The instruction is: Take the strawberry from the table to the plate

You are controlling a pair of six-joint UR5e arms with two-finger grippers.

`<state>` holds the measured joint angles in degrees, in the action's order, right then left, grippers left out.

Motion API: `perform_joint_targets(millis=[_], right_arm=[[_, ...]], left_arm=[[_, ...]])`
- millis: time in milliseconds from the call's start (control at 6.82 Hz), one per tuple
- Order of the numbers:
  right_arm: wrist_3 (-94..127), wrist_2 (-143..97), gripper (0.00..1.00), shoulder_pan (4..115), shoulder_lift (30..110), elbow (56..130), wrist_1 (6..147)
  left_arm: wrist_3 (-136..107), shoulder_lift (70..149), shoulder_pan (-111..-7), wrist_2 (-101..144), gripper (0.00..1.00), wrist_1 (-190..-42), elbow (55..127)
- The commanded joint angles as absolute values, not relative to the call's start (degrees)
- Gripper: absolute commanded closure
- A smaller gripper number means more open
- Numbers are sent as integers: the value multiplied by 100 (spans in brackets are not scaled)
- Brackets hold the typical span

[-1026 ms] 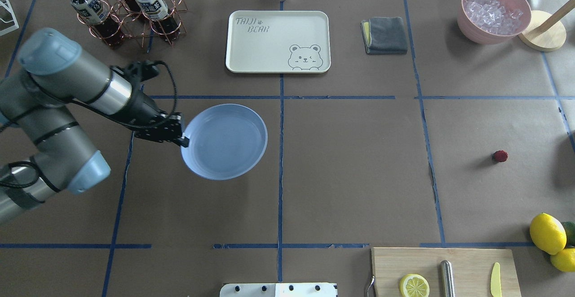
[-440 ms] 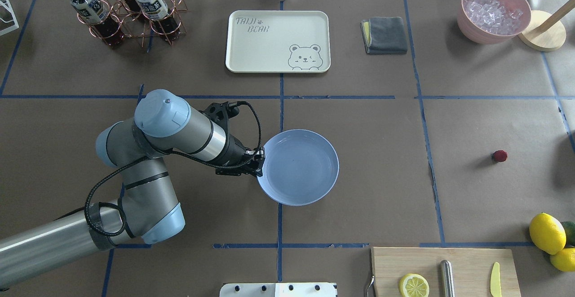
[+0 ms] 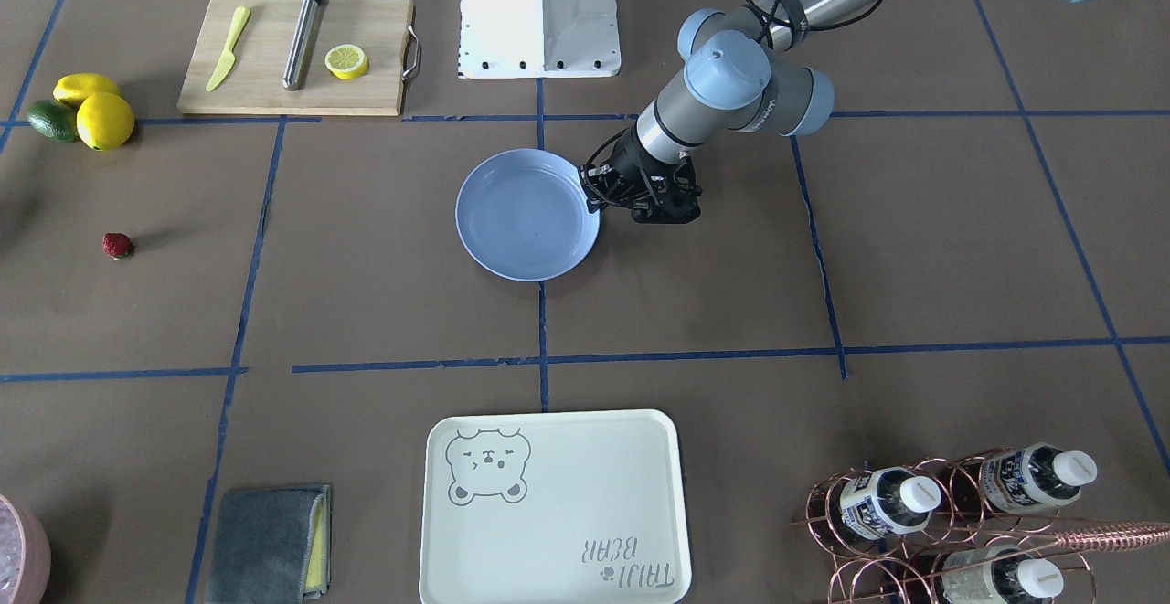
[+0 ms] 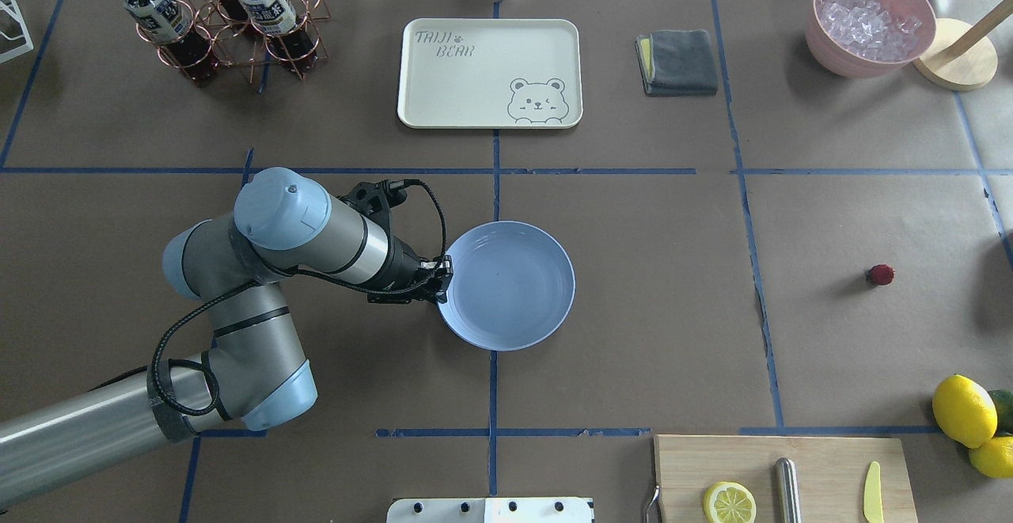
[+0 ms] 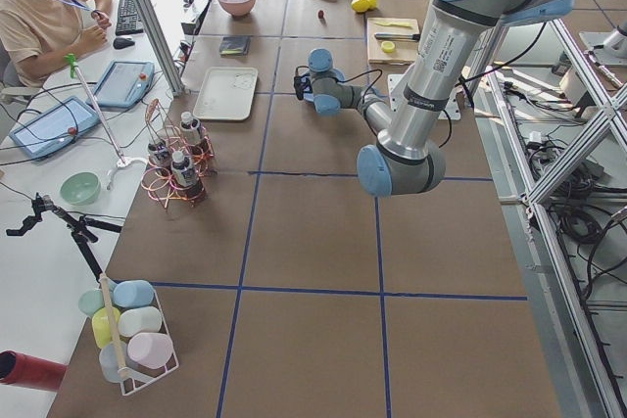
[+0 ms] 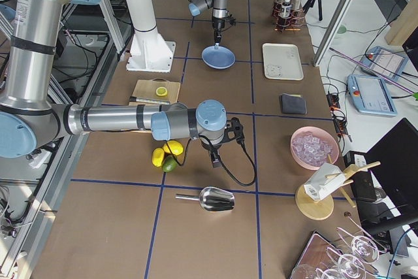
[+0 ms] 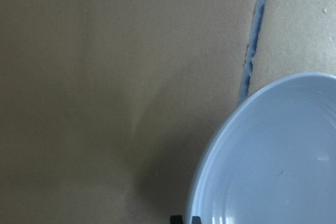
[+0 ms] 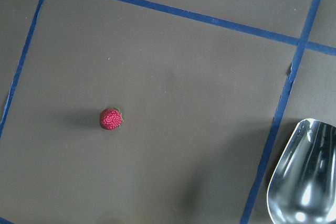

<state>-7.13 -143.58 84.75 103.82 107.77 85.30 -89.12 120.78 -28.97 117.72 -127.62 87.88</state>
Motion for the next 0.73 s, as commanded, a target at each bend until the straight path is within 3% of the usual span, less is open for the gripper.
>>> perform_joint_targets(millis=[0, 147, 293, 586], right_arm=[[-625, -14344, 0, 8359, 10362, 10775, 8517], [-589, -14309, 0, 8193, 10362, 10775, 8517], [-319, -14248, 0, 7852, 10362, 10775, 8490], [1919, -13547, 0, 6940, 10336, 10714, 7330]], left_arm=[[-8912, 12006, -2892, 11672, 100, -12762, 8789], [-8912, 12015, -2892, 11672, 46, -12770, 8806], [-8912, 12015, -2892, 11663, 27, -12771, 8841], [-8912, 12006, -2892, 11663, 22, -12779, 9052]])
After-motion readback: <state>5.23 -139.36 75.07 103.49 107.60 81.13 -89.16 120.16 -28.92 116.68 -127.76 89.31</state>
